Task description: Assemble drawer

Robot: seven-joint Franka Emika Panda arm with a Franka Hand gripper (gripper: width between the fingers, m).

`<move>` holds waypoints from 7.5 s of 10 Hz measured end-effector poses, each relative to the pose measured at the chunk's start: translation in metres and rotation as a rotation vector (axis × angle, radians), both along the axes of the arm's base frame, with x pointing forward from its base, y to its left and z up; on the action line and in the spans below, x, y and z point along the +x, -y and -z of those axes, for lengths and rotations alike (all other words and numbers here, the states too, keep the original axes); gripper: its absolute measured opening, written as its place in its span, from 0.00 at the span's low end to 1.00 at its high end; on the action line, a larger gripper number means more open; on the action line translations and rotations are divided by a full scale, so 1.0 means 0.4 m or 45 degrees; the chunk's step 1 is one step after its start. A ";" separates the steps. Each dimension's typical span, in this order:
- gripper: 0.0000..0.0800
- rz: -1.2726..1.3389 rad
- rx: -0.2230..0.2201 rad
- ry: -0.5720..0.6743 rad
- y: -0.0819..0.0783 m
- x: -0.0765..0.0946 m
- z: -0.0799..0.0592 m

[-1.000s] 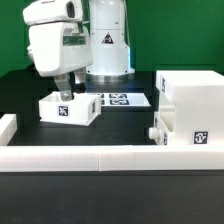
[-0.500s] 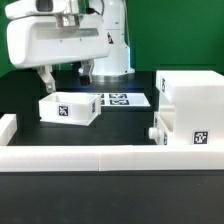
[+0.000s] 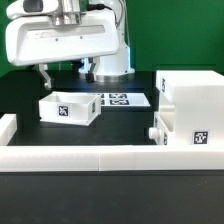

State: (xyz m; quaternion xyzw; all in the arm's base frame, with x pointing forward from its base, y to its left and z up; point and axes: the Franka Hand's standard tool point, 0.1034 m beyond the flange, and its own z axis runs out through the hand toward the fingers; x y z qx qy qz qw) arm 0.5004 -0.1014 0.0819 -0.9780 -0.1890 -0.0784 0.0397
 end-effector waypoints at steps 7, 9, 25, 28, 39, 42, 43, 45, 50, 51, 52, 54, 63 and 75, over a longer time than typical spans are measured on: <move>0.81 0.869 0.124 -0.115 -0.066 -0.090 0.048; 0.81 1.019 0.160 -0.130 -0.071 -0.088 0.047; 0.81 0.872 0.106 -0.128 -0.137 -0.200 0.190; 0.81 0.868 0.106 -0.126 -0.138 -0.197 0.189; 0.06 0.779 0.102 -0.104 -0.175 -0.167 0.160; 0.06 0.529 0.108 -0.217 -0.229 -0.103 0.068; 0.06 0.494 0.115 -0.226 -0.220 -0.083 0.056; 0.06 0.480 0.109 -0.219 -0.222 -0.097 0.069; 0.06 -0.140 0.053 -0.177 -0.215 -0.050 0.047; 0.06 -0.207 0.043 -0.162 -0.217 -0.048 0.045; 0.06 -0.301 0.036 -0.153 -0.216 -0.050 0.048; 0.06 -0.470 0.024 -0.138 -0.214 -0.051 0.050; 0.06 -1.384 -0.060 -0.053 -0.197 -0.016 0.043; 0.06 -1.501 -0.147 0.037 -0.179 0.063 0.067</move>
Offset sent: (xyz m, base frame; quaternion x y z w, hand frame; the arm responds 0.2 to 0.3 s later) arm -0.0310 -0.0018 -0.0130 -0.0408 -0.0586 0.2839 0.9562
